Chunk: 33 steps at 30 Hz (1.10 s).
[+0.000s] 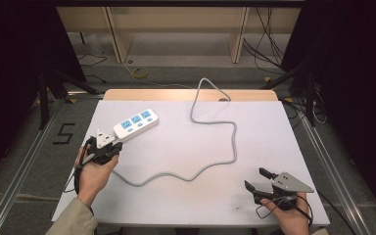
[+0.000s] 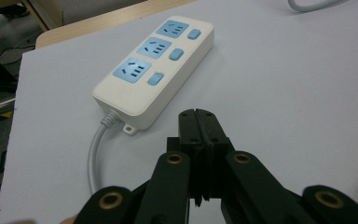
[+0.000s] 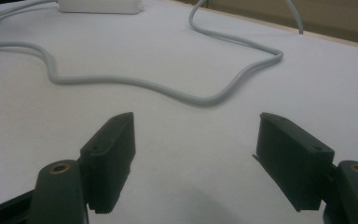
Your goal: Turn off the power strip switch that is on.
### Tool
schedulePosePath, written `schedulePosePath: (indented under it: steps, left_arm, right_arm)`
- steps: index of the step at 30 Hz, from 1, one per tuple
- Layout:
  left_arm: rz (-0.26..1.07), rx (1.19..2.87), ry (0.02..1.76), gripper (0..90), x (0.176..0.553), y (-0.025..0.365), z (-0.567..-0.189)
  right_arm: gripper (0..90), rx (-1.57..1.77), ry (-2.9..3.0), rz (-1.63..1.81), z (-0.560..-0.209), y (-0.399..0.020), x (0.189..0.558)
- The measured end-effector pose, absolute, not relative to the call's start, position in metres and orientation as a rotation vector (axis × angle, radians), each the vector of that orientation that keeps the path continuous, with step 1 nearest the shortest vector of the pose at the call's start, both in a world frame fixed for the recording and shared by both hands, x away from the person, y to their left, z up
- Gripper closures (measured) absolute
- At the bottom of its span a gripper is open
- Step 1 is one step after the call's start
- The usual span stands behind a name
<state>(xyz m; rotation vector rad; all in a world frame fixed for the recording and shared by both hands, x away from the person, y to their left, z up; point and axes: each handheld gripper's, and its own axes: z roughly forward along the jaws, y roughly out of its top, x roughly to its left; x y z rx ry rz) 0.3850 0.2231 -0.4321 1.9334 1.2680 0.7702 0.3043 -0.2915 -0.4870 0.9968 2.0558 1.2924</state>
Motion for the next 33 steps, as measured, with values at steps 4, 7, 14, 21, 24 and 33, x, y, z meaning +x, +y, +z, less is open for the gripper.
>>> schedulePosePath:
  steps: [4, 7, 14, 21, 24, 33]
  left_arm:
    - [0.788, 1.948, 1.262, 89.4, 0.388, 0.224, -0.432]
    - [0.802, 1.964, 1.246, 89.4, 0.39, 0.224, -0.432]
    - [0.811, 1.967, 1.248, 89.4, 0.394, 0.225, -0.431]
    - [0.795, 1.952, 1.256, 89.4, 0.397, 0.226, -0.429]
    - [0.788, 1.942, 1.264, 89.4, 0.398, 0.225, -0.428]
    - [0.781, 1.922, 1.27, 89.4, 0.402, 0.225, -0.422]
  right_arm:
    - [29.1, 0.996, 2.056, 1.292, -0.487, -0.292, 0.304]
    - [29.1, 0.995, 2.056, 1.292, -0.487, -0.292, 0.304]
    - [29.1, 0.993, 2.056, 1.292, -0.487, -0.292, 0.304]
    - [29.1, 0.993, 2.059, 1.291, -0.487, -0.291, 0.304]
    - [29.2, 0.993, 2.059, 1.289, -0.487, -0.291, 0.304]
    - [29.2, 0.989, 2.061, 1.285, -0.487, -0.291, 0.304]
